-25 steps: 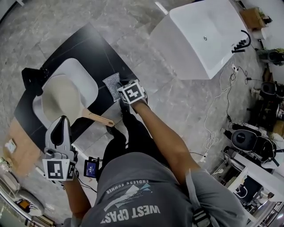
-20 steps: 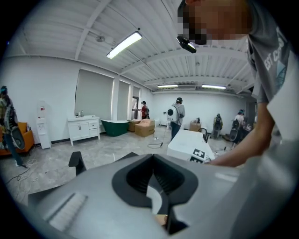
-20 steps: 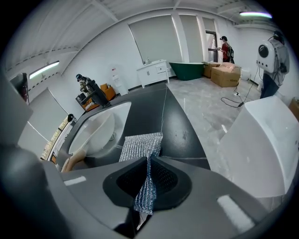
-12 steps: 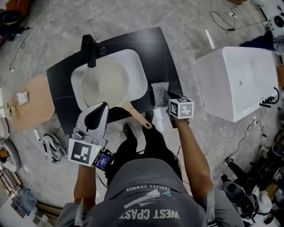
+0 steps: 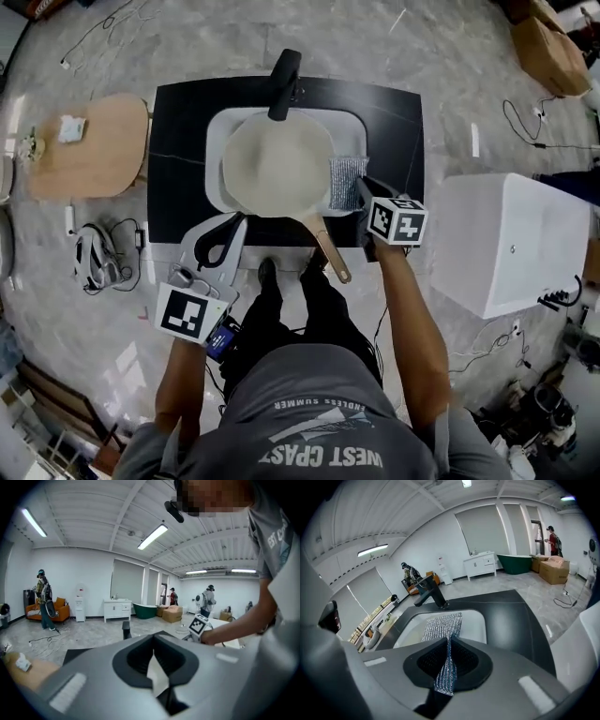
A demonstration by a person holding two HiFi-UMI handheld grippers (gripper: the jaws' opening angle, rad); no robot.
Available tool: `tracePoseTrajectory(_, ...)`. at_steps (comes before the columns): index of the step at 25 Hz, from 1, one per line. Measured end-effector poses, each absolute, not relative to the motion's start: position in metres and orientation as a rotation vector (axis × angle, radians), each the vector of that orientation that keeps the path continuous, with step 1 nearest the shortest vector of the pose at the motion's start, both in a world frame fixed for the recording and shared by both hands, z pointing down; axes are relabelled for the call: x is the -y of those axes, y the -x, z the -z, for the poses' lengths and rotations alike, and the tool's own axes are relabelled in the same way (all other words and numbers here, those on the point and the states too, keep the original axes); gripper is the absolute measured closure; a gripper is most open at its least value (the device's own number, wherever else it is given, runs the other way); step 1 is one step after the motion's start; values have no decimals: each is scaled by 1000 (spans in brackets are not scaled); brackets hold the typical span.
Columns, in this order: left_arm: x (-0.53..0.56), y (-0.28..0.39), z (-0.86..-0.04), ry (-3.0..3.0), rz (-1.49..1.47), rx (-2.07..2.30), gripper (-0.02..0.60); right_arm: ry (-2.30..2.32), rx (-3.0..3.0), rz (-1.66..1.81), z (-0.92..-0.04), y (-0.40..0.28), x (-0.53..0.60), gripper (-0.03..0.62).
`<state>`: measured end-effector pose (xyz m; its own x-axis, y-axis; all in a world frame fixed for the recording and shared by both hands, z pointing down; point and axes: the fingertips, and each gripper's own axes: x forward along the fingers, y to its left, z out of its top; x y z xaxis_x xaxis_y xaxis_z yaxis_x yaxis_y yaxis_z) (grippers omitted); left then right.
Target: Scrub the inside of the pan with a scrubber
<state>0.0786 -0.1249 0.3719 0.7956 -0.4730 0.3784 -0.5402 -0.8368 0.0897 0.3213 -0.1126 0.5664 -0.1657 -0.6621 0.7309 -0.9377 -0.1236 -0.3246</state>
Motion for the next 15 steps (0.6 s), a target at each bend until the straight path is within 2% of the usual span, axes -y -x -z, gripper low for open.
tracePoseTrajectory(8, 124, 5, -392, -2714, -491, 1011, 580, -1670, 1818, -1207, -608, -253, 212, 560)
tracePoseTrajectory(15, 115, 66, -414, -2553, -496, 1131, 580, -1617, 1659, -1164, -671, -230, 268, 560)
